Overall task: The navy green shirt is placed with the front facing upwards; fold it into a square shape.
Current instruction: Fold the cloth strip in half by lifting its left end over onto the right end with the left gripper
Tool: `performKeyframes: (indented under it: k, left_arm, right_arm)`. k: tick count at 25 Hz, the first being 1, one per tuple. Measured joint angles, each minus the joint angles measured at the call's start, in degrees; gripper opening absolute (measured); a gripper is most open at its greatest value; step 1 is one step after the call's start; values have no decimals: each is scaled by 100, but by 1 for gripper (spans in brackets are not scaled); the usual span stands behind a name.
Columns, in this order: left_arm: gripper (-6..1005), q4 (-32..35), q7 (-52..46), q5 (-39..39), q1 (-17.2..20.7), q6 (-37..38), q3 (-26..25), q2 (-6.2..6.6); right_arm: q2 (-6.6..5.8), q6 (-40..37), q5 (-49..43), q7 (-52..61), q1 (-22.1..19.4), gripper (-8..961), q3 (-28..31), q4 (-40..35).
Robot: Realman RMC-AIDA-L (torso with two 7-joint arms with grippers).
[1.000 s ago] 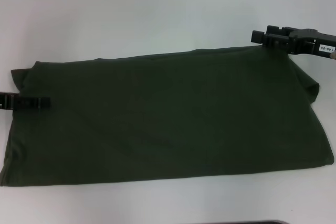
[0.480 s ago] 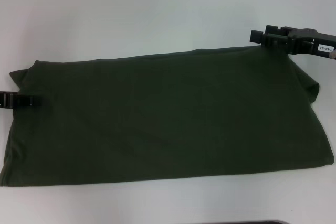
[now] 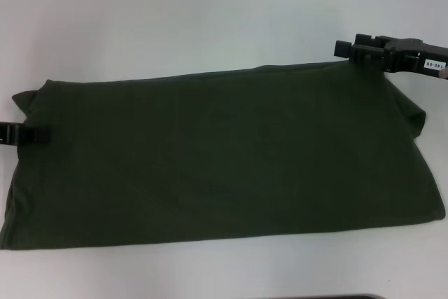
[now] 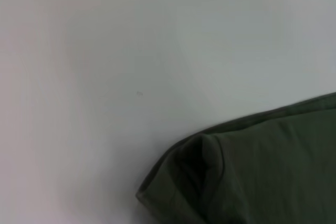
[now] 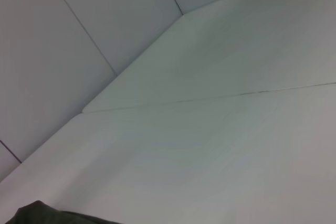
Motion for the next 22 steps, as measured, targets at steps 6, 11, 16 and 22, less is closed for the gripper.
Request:
performKeyframes:
  k: [6,11,16,22]
  left_arm:
    - [37,7,-20,0,-9,0,39,0]
    - [37,8,-56,-4,-17,4,62,0]
    - [37,14,-70,-5,-17,23,64,0]
    - [37,42,-71,-3,-20,97,76,3]
  right_arm:
    - [3,0,0,0,-3,747,0,0]
    - [6,28,0,0,-11,747,74,-26]
    - [-13,3,0,0,-19,747,230,-45]
    - [-79,34,0,47,-71,747,482,-54]
